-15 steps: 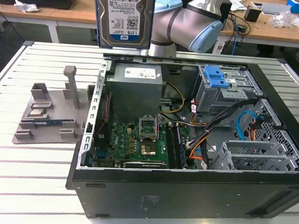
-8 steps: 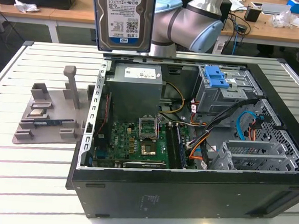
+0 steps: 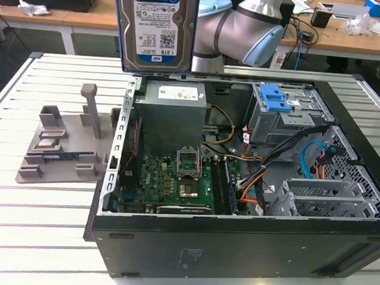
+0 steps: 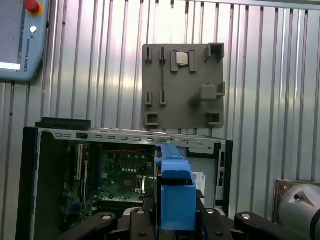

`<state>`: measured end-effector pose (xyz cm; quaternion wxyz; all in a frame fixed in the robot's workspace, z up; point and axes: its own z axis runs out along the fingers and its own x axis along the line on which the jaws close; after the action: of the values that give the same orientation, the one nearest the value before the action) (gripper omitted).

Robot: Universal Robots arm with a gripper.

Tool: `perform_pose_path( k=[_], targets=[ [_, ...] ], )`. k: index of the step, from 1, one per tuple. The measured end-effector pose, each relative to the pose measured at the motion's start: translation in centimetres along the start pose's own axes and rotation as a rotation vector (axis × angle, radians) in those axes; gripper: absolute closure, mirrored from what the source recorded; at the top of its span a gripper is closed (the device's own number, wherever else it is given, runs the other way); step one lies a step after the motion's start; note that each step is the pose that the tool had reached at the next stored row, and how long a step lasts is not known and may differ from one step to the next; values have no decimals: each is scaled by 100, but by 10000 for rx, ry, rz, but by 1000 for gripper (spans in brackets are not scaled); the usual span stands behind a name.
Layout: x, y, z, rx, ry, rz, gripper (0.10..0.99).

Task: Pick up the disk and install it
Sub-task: 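Pick up the disk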

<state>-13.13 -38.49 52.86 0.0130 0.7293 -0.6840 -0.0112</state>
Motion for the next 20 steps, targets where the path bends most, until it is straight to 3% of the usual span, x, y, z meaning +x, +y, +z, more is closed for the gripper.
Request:
perform_pose_path(
  k=[20],
  targets=[
    [441,28,7,0,0,1,722]
  ],
)
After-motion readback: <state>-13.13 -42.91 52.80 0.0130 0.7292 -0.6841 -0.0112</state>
